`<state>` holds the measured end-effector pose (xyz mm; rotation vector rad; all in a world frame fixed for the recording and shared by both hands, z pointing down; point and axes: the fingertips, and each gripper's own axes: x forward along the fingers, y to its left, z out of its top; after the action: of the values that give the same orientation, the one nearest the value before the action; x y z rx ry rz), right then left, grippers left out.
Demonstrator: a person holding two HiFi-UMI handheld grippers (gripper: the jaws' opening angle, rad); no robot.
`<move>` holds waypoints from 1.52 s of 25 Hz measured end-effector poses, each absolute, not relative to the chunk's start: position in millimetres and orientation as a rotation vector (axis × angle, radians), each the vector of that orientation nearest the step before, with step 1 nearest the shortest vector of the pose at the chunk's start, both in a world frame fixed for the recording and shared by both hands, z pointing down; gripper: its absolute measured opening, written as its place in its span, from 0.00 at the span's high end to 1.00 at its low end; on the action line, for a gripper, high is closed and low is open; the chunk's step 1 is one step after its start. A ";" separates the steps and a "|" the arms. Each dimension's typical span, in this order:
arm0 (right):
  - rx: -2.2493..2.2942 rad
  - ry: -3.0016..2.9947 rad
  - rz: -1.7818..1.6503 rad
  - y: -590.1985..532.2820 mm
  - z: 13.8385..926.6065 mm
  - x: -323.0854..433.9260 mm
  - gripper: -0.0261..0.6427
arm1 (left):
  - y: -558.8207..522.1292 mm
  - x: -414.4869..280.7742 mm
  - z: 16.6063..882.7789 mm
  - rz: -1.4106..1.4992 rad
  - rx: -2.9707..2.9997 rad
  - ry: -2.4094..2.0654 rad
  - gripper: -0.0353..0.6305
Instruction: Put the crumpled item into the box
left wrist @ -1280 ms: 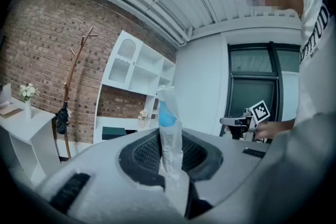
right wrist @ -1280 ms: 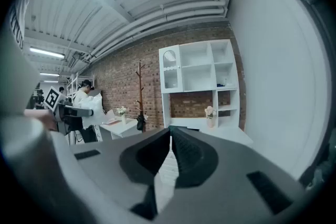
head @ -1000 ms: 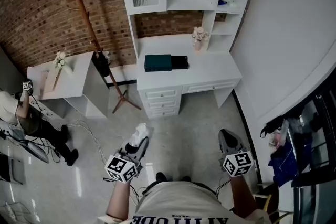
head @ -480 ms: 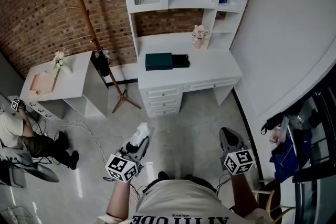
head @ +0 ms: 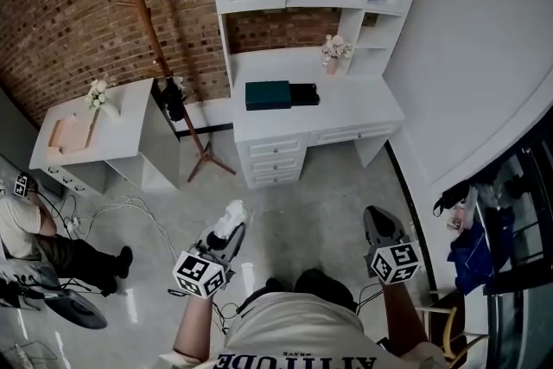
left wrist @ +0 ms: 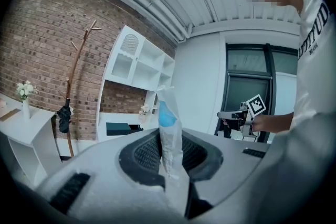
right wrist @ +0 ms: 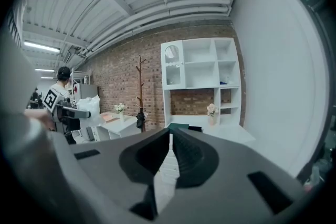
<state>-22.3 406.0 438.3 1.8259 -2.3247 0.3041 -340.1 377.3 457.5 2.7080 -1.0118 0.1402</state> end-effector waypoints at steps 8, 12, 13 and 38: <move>1.793 -2.333 0.316 378.3 446.0 -30.3 0.91 | 353.2 -346.4 465.6 0.142 2.682 -1.031 0.84; 1.781 -2.342 0.334 355.8 449.9 -22.6 0.91 | 337.2 -339.4 467.9 0.154 2.668 -1.047 0.84; 1.774 -2.348 0.337 349.2 451.0 -20.4 0.91 | 332.7 -336.6 468.4 0.156 2.664 -1.053 0.84; 1.572 -2.468 0.397 154.2 481.3 69.7 0.91 | 186.4 -228.4 481.8 0.322 2.591 -1.166 0.84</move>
<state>69.7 154.2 481.3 1.5718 -2.4682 0.3972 -228.4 186.4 481.8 2.5914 -1.1658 0.3216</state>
